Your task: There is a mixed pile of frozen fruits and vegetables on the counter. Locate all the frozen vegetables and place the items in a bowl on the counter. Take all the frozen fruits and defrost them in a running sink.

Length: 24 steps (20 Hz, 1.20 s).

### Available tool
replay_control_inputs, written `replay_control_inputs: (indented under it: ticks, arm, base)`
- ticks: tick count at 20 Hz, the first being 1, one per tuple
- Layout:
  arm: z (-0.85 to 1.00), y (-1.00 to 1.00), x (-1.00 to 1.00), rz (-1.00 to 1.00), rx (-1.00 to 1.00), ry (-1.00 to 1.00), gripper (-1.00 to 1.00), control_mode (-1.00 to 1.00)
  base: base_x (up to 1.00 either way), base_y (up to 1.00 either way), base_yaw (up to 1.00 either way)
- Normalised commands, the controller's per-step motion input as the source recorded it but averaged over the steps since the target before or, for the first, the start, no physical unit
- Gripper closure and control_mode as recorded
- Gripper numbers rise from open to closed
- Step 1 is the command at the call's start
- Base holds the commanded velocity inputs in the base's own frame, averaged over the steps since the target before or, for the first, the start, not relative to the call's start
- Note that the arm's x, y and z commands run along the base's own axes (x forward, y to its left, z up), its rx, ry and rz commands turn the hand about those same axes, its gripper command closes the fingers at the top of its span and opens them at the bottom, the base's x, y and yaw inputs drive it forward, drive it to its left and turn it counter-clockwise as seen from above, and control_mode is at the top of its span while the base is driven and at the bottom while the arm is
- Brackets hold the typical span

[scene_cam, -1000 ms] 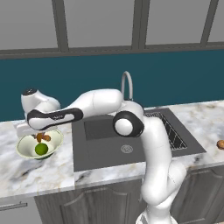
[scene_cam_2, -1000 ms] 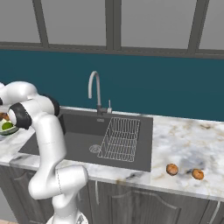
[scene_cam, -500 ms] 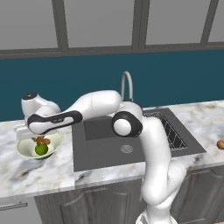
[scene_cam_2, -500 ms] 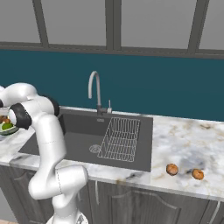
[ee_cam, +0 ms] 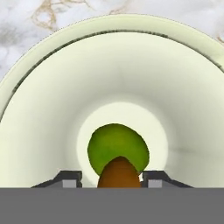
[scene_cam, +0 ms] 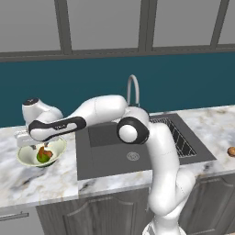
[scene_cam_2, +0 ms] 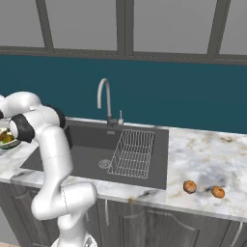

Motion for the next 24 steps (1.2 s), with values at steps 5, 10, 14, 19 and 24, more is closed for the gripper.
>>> replay_control_inputs:
  ticks: [5, 10, 14, 19, 24]
  arm:
    - [0.02, 0.00, -0.03, -0.01, 0.00, -0.06, -1.00, -1.00]
    - [0.32, -0.07, -0.13, -0.03, -0.05, -0.18, -1.00, -1.00]
    - [0.45, -0.29, -0.20, -0.04, -0.06, -0.13, -1.00, -1.00]
    - [0.41, -0.45, -0.23, -0.05, -0.04, -0.04, -1.00, -1.00]
    - [0.23, -0.54, -0.28, -0.06, -0.03, 0.00, -1.00, -1.00]
  base:
    - [0.00, 0.00, 0.00]
    - [0.00, 0.00, 0.00]
    - [0.00, 0.00, 0.00]
    - [0.00, 0.00, 0.00]
    - [0.00, 0.00, 0.00]
